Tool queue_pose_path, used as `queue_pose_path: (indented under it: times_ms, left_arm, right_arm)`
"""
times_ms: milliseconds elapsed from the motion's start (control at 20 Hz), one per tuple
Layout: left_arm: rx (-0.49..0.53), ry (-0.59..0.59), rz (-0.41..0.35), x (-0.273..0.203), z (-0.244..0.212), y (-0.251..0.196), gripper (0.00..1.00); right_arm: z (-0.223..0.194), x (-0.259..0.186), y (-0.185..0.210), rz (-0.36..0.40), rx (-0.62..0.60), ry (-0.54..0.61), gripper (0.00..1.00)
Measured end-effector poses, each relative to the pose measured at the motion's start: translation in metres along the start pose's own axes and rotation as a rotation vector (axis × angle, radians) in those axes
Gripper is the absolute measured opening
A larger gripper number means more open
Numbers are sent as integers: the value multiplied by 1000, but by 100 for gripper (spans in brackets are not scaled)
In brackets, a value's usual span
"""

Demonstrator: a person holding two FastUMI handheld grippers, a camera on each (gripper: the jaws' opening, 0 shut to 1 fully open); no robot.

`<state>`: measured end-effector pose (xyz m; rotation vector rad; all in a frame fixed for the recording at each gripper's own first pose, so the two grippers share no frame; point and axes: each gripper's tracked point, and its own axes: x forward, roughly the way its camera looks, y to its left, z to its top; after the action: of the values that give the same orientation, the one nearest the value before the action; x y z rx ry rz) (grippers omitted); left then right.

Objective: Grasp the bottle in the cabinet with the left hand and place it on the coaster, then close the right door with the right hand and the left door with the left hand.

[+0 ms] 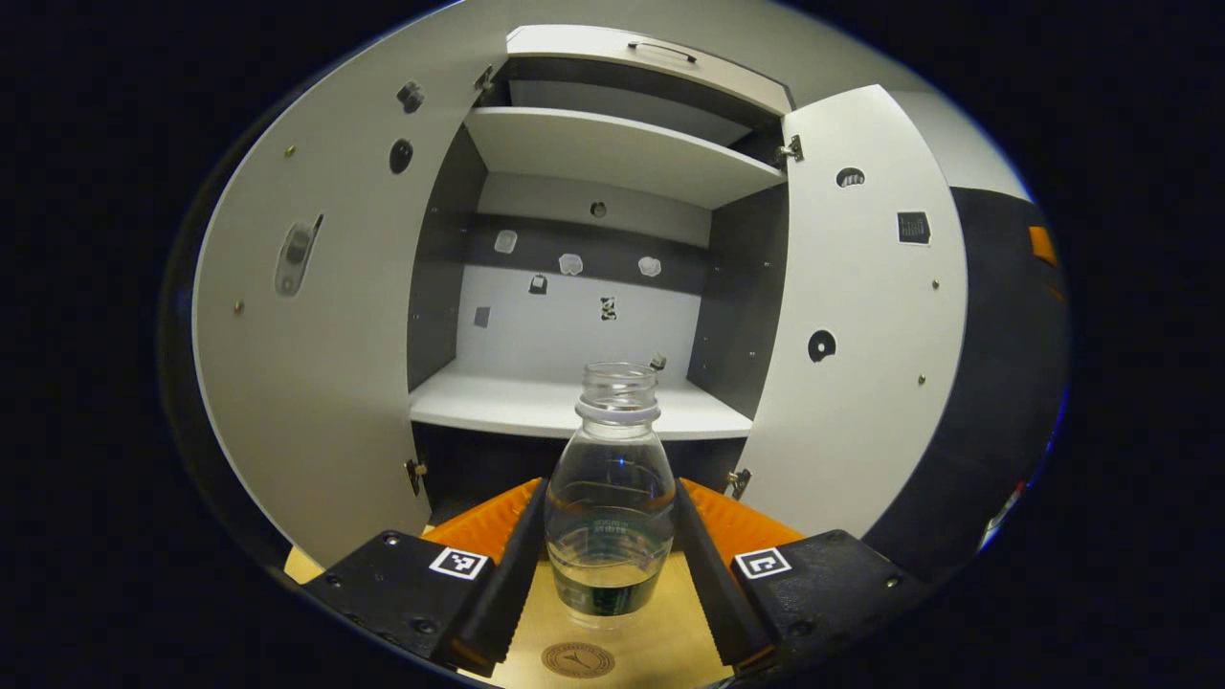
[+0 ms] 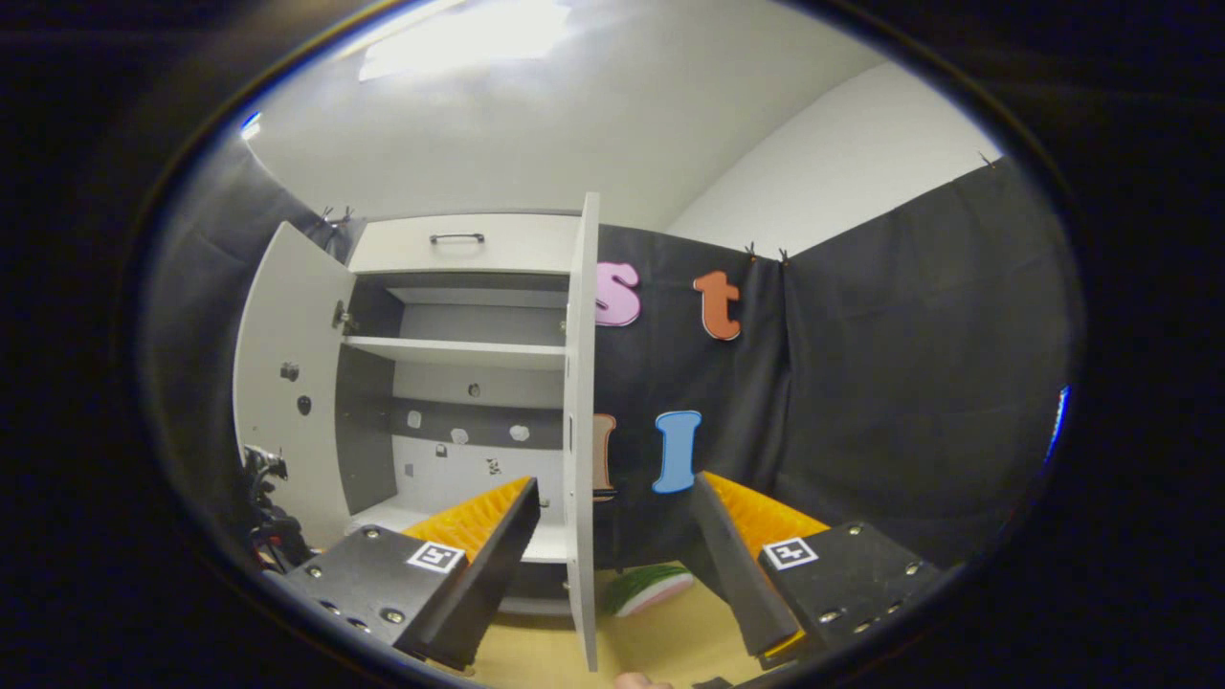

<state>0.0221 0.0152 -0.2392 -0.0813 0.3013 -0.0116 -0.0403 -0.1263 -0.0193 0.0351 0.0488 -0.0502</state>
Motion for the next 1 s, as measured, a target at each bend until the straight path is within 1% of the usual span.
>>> queue_pose_path:
  times_ms: [100,300,450,600,750,950,1000]
  left_arm:
    - [-18,32,-5,-2,-26,5,79]
    - [22,120,-25,6,-85,18,79]
    - [-19,224,-31,13,-135,29,80]
    - [-66,307,-2,22,-172,45,80]
    - [-102,345,12,31,-193,54,80]
    - [-130,331,9,38,-206,55,80]
    - [-130,331,14,39,-208,56,82]
  right_arm:
    - [-2,-4,-4,0,-7,2,98]
    - [-2,-9,-9,-6,-5,1,98]
    - [-1,-11,-20,-30,-10,-5,98]
    - [1,-9,-30,-56,-7,-9,97]
    - [2,-7,-39,-84,-7,-15,98]
    - [3,-3,-43,-108,-16,-21,98]
    - [2,-3,-41,-109,-17,-18,98]
